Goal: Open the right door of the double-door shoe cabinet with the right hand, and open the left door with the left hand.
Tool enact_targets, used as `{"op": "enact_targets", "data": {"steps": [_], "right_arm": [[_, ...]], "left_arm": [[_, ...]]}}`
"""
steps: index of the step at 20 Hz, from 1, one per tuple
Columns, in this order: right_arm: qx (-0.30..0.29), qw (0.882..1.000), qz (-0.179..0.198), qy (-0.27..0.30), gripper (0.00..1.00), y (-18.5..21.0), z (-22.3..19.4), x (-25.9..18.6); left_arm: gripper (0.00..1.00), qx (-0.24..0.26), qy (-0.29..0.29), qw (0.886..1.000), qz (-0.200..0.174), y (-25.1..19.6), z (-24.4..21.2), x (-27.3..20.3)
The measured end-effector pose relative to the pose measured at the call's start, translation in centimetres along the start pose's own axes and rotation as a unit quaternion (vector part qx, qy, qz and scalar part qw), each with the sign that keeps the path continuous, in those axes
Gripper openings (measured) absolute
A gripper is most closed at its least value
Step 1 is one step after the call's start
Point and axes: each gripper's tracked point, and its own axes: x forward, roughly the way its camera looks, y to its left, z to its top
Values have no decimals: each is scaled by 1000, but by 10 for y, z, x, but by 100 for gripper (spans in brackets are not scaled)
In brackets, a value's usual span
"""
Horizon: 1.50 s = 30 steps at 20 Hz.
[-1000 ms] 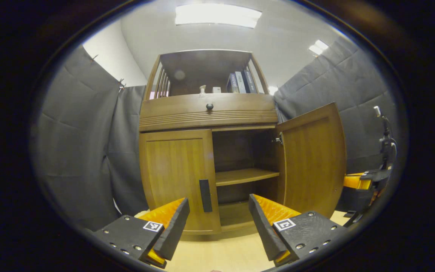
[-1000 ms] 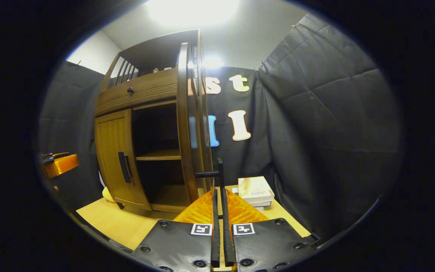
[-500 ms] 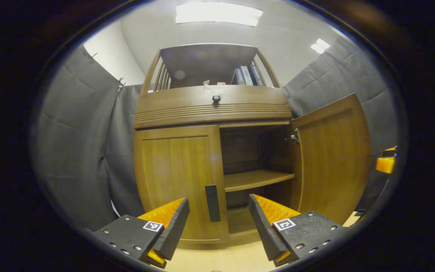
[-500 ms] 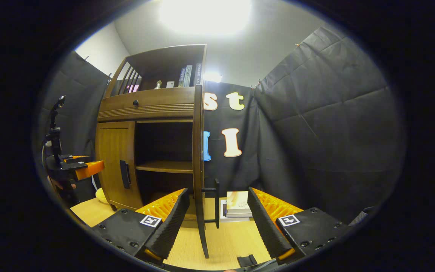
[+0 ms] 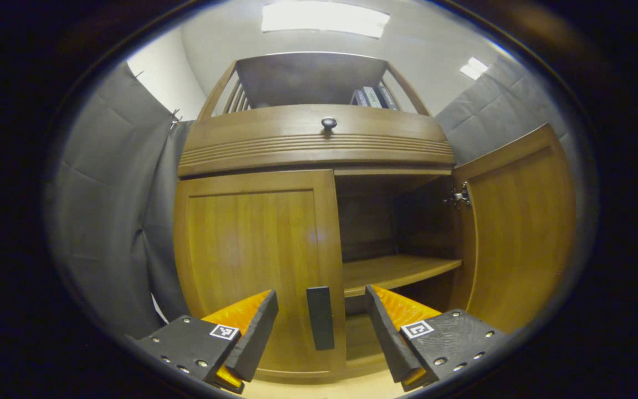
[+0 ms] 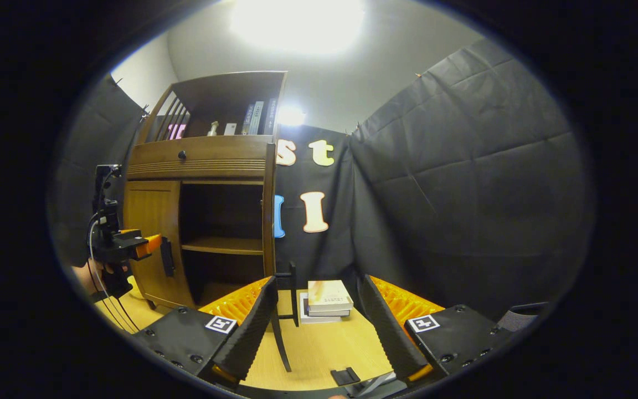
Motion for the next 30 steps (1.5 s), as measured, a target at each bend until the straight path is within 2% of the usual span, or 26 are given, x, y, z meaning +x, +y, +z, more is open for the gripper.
{"op": "enact_targets", "data": {"steps": [5,7,8,9,10,11,12,13,14,18,20,21,24,27,28,30], "right_arm": [[2,999,-31,10,92,-16,-3,-15],[4,999,-39,12,96,-20,-3,-21],[3,999,-44,13,92,-23,-3,-23],[3,999,-47,14,96,-25,-3,-26],[3,999,-49,15,92,-26,-4,-27],[3,999,-51,17,92,-27,-5,-28],[3,998,-52,19,92,-26,-5,-29],[2,998,-52,21,92,-26,-7,-30],[0,998,-52,23,96,-26,-8,-30],[0,999,-43,26,96,-21,-8,-28],[0,999,-37,24,92,-18,-7,-25],[0,999,-33,23,96,-17,-6,-25],[2,1000,-21,18,96,-13,-4,-21],[7,1000,-5,17,96,-7,-4,-16],[7,1000,0,18,96,-4,-5,-14],[8,1000,13,19,96,3,-5,-10]], "left_arm": [[92,-4,17,1000,-2,2,-30,37],[92,-10,25,1000,0,6,-40,49],[92,-13,30,999,1,9,-46,54],[92,-16,36,999,2,12,-52,57],[92,-17,40,999,5,13,-55,61],[89,-17,43,999,7,14,-58,63],[92,-16,49,999,6,13,-62,65],[82,-13,48,999,7,13,-62,65],[73,-9,47,999,12,14,-64,68],[37,-9,47,999,-1,7,-65,69],[31,-3,55,998,6,8,-67,69],[29,-7,65,998,6,7,-69,68],[20,-27,82,996,1,7,-69,60],[23,-27,76,997,-3,9,-65,41],[17,-28,76,997,-2,10,-64,35],[21,-32,76,997,-2,13,-62,22]]}}
